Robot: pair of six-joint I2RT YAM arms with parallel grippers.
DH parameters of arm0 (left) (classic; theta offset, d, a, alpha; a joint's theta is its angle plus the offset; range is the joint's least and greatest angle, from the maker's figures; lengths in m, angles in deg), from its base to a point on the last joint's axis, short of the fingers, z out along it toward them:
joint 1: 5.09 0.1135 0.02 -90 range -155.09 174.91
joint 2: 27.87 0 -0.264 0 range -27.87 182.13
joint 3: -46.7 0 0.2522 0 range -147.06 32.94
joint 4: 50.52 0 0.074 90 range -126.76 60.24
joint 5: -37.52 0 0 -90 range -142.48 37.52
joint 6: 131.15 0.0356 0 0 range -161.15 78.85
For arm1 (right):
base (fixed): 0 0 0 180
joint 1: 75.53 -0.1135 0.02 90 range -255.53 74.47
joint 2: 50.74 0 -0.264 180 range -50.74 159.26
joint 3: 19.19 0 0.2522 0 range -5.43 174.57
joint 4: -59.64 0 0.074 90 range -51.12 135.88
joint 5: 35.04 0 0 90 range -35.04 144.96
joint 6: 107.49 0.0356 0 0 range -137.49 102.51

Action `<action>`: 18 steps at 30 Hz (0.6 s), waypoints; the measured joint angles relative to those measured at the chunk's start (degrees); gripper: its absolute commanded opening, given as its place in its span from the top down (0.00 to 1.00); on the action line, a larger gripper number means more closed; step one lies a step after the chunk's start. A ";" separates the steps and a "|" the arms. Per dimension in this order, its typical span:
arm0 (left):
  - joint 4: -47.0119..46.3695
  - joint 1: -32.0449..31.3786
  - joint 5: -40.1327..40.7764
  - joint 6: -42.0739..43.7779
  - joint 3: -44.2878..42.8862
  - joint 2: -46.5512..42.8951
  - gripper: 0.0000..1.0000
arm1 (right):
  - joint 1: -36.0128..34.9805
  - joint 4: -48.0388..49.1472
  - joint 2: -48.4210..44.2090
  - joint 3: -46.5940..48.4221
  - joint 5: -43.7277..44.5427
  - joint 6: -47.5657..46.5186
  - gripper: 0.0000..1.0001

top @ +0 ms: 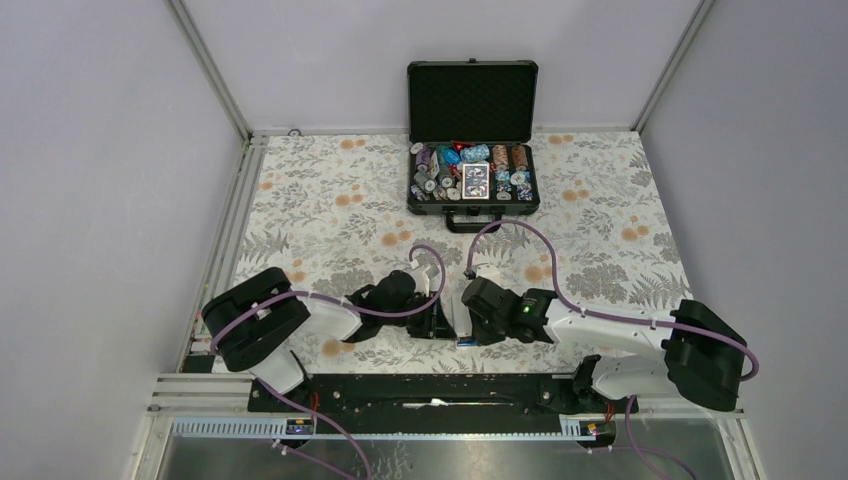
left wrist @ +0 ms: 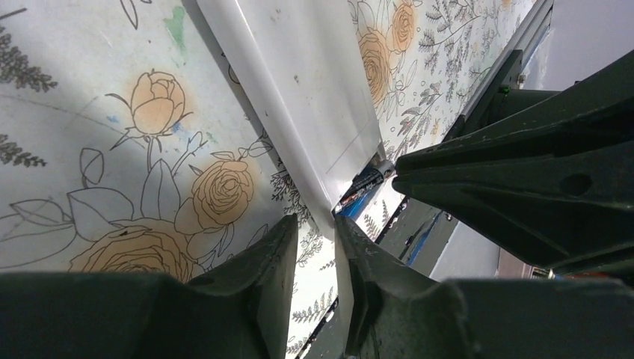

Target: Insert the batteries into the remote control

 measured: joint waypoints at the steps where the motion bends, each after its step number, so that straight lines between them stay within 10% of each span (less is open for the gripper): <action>1: -0.04 -0.07 -0.02 0.00 -0.13 0.24 0.70 | 0.02 0.17 0.17 0.00 0.00 0.00 0.83; 18: -0.85 -0.17 -0.70 -0.15 -0.63 1.38 0.74 | 0.61 1.31 4.57 1.07 -1.33 -0.11 0.86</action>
